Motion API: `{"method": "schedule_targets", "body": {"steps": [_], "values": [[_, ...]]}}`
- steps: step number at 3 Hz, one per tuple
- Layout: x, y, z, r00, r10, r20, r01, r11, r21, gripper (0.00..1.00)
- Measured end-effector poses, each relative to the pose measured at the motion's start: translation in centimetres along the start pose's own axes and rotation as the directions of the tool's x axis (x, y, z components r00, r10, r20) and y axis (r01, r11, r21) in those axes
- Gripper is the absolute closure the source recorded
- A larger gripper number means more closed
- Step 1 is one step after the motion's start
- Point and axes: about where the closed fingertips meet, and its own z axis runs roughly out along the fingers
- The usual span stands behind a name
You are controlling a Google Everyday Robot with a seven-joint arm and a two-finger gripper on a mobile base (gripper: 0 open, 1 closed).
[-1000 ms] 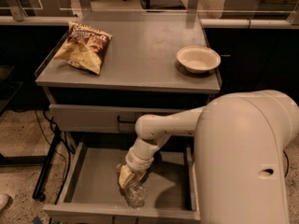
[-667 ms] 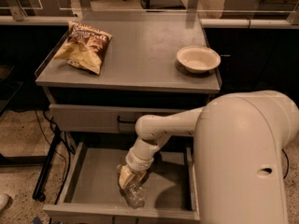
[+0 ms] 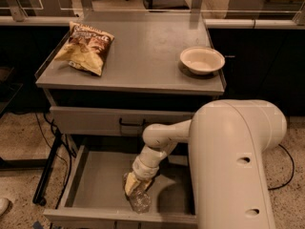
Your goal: Place water bottle into middle drawer
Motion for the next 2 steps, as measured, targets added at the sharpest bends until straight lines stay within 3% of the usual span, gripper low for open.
{"method": "schedule_targets", "body": {"steps": [2], "values": [[-0.18,0.03,-0.13,1.0,-0.003,0.012,0.003,1.0,0.003,1.0]]}}
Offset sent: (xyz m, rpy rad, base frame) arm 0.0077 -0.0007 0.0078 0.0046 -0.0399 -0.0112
